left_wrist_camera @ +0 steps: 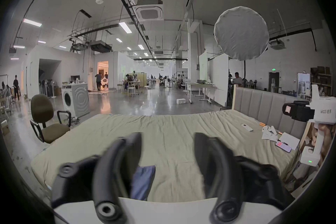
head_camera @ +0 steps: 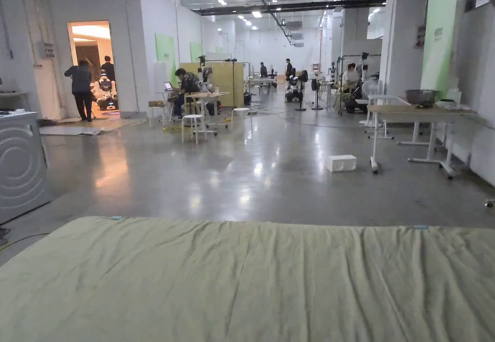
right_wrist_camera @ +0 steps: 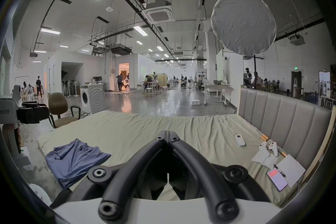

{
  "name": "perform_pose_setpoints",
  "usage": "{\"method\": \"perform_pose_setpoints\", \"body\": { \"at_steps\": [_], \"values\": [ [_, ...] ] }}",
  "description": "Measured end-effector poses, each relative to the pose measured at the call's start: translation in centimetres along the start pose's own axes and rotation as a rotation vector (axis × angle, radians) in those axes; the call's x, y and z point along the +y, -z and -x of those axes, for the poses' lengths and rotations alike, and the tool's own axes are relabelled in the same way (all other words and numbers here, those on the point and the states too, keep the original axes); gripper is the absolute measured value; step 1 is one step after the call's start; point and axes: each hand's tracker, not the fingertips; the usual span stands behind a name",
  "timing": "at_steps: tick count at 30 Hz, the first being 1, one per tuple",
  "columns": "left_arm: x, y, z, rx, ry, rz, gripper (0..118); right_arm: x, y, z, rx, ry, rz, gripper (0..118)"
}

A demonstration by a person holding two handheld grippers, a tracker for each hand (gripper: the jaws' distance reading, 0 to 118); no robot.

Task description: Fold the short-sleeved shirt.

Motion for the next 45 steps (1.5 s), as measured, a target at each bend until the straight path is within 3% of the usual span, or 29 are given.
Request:
{"method": "perform_pose_setpoints", "body": {
  "at_steps": [2, 3, 8, 12, 17, 18, 22, 25, 31, 33, 34, 35, 36, 37, 41, 45],
  "values": [
    [-0.8, 0.0, 1.2, -0.012, -0.03, 0.03, 88, -0.8, 0.0, 0.1, 0.021, 0.035, 0.034, 0],
    [-1.3, 0.0, 1.8, -0.002, -0.039, 0.058, 90, -1.1, 0.0, 0.1, 0.025, 0.029, 0.037, 0],
    [-4.5, 1.4, 5.0, 0.082, -0.01, 0.208, 90, -3.2, 0.5, 0.4, 0.05, 0.039, 0.106, 0],
    [-7.8, 4.0, 8.1, 0.118, -0.068, 0.349, 90, -4.6, 1.3, 0.5, 0.062, 0.056, 0.175, 0],
    [-14.4, 10.5, 14.8, 0.14, -0.145, 0.55, 90, -6.2, 2.8, 0.8, 0.067, 0.077, 0.268, 0],
    [-15.6, 11.5, 15.7, 0.137, -0.136, 0.579, 90, -6.8, 3.0, 0.8, 0.059, 0.123, 0.339, 0],
    [-21.0, 17.8, 19.3, 0.179, -0.103, 0.753, 89, -8.1, 4.0, 1.2, 0.093, 0.161, 0.35, 0],
    [-23.1, 20.2, 20.2, 0.187, -0.167, 0.817, 75, -8.9, 4.3, 1.8, 0.073, 0.142, 0.397, 0],
    [-24.5, 21.4, 20.1, 0.197, -0.185, 0.841, 73, -10.3, 4.8, 2.0, 0.062, 0.144, 0.478, 0],
    [-23.6, 21.4, 19.4, 0.194, -0.156, 0.862, 59, -10.7, 4.8, 1.9, 0.069, 0.157, 0.488, 0],
    [-23.3, 21.6, 19.2, 0.208, -0.147, 0.865, 45, -10.8, 4.8, 1.8, 0.073, 0.164, 0.494, 0],
    [-23.1, 21.8, 19.0, 0.21, -0.148, 0.863, 16, -10.9, 4.8, 1.8, 0.076, 0.165, 0.498, 0],
    [-23.0, 21.9, 18.7, 0.215, -0.147, 0.858, 5, -11.0, 4.6, 1.8, 0.075, 0.163, 0.499, 0],
    [-23.8, 22.4, 19.7, 0.256, -0.132, 0.868, 5, -10.9, 4.5, 1.7, 0.074, 0.16, 0.498, 0],
    [-24.2, 22.4, 21.5, 0.255, -0.325, 0.869, 3, -10.6, 3.3, 0.9, 0.068, 0.155, 0.478, 0],
    [-20.5, 20.7, 22.6, 0.254, -0.479, 0.694, 3, -10.8, 2.3, -0.3, 0.064, 0.157, 0.466, 0]
  ]
}}
